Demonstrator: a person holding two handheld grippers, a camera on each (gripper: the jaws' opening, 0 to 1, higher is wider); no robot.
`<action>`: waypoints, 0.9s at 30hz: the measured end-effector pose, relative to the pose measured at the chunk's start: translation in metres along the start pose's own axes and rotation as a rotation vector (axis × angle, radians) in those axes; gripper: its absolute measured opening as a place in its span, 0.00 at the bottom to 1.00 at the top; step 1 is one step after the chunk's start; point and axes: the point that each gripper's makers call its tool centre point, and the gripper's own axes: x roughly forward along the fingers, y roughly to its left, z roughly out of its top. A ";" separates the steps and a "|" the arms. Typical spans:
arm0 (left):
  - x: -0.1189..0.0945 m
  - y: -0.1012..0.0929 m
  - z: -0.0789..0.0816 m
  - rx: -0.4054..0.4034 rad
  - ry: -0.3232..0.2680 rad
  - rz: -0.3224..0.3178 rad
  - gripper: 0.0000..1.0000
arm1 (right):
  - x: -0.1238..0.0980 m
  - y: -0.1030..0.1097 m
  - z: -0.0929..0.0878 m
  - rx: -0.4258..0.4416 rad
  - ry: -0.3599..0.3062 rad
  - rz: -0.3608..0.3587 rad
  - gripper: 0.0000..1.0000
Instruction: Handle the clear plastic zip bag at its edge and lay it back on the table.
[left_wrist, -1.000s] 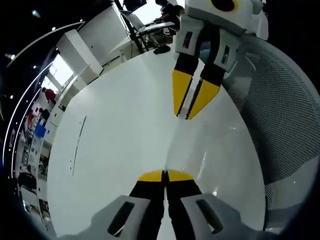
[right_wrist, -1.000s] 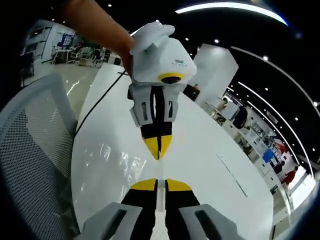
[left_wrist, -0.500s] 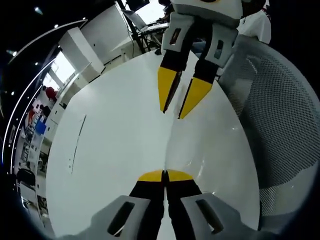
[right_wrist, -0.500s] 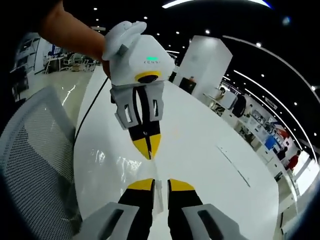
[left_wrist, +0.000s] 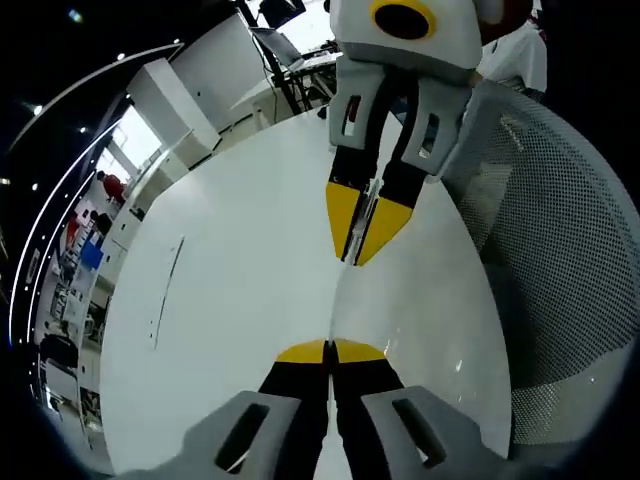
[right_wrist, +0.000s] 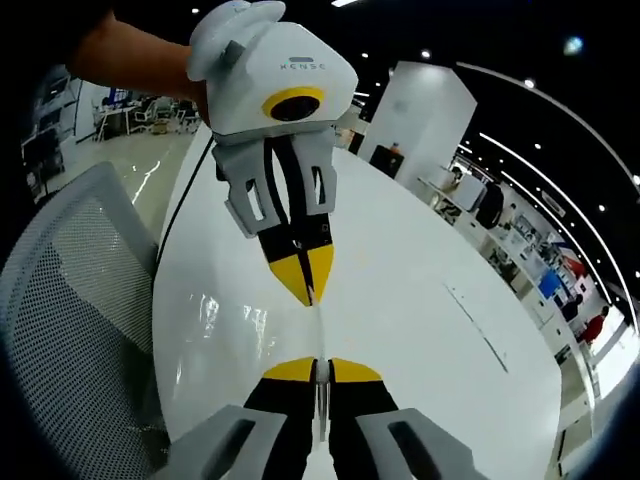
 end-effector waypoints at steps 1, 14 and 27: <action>-0.001 0.001 0.000 -0.002 -0.005 0.008 0.00 | 0.000 -0.001 0.001 -0.012 -0.004 -0.006 0.00; -0.020 -0.004 0.010 -0.053 -0.073 0.069 0.00 | -0.004 -0.012 0.006 -0.105 -0.063 -0.068 0.00; -0.017 -0.025 -0.002 -0.075 -0.037 0.083 0.00 | 0.000 0.005 -0.009 -0.093 -0.027 -0.007 0.02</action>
